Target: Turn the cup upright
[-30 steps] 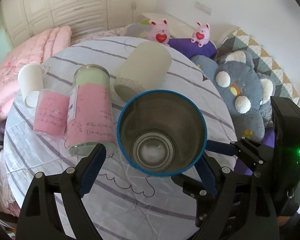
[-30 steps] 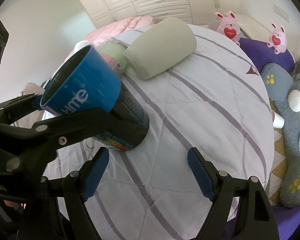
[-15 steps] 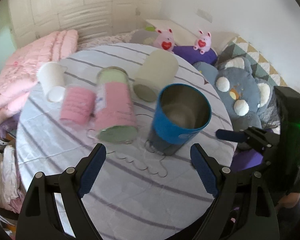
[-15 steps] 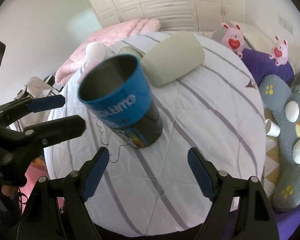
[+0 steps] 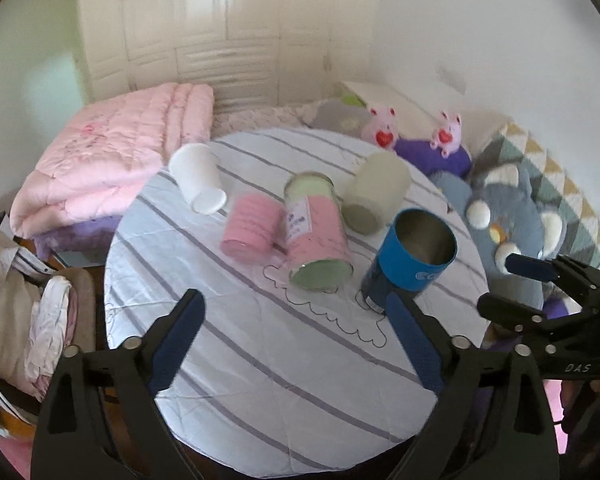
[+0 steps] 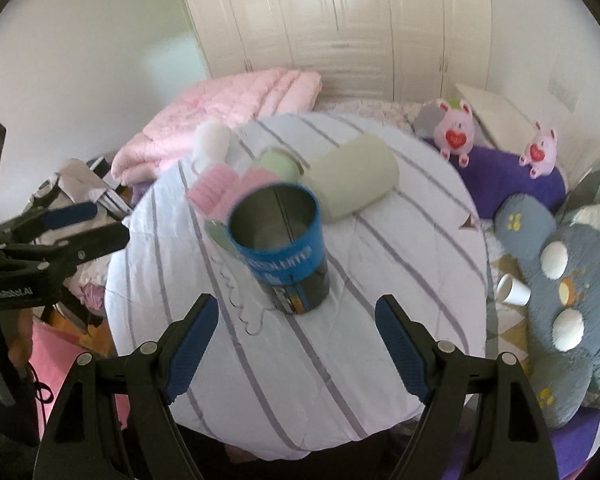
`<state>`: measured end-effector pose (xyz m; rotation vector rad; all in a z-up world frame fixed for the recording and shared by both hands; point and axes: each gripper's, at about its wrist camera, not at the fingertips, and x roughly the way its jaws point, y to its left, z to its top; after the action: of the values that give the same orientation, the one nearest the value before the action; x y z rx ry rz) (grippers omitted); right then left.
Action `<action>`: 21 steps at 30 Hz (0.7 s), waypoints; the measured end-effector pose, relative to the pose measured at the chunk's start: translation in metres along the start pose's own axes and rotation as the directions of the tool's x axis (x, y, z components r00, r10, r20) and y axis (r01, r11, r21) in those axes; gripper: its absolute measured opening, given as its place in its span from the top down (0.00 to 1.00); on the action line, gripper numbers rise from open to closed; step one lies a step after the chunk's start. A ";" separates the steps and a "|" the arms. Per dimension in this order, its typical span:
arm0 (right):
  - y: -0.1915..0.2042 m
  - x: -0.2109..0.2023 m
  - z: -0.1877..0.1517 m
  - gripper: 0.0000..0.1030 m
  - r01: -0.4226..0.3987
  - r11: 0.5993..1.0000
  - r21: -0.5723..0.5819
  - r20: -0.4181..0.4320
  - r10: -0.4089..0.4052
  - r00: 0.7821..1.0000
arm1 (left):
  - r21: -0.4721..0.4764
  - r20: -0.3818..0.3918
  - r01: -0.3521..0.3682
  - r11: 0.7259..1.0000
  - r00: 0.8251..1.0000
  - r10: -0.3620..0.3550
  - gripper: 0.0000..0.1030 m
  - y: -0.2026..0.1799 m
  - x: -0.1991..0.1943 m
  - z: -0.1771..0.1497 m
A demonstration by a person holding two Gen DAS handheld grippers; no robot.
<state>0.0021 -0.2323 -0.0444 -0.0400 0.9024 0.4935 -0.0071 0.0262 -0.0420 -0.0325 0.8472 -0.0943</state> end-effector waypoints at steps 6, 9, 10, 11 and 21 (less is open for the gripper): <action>0.015 -0.022 0.003 0.21 0.014 1.000 -0.007 0.084 -0.014 0.996 | -0.008 0.083 -0.036 0.999 0.996 0.037 0.00 0.003 -0.022 -0.009; 0.021 -0.031 0.004 0.21 0.000 1.000 0.006 0.116 -0.001 0.993 | -0.023 0.102 -0.028 0.999 0.994 0.030 0.00 0.004 -0.030 -0.013; 0.023 -0.035 0.003 0.21 0.003 1.000 0.007 0.137 -0.004 0.991 | -0.030 0.108 -0.026 0.999 0.994 0.029 0.00 0.004 -0.032 -0.013; 0.024 -0.037 0.004 0.21 0.006 1.000 0.007 0.148 -0.007 0.989 | -0.033 0.111 -0.028 0.999 0.993 0.032 0.00 0.004 -0.033 -0.014; 0.042 -0.044 0.002 0.20 0.050 0.998 -0.044 0.201 -0.040 0.979 | -0.042 0.166 -0.058 0.997 0.984 0.064 0.00 -0.003 -0.039 -0.017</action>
<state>-0.0368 -0.2116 -0.0026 -0.0542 0.6910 0.4686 -0.0452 0.0268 -0.0238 -0.0490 0.6812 -0.0178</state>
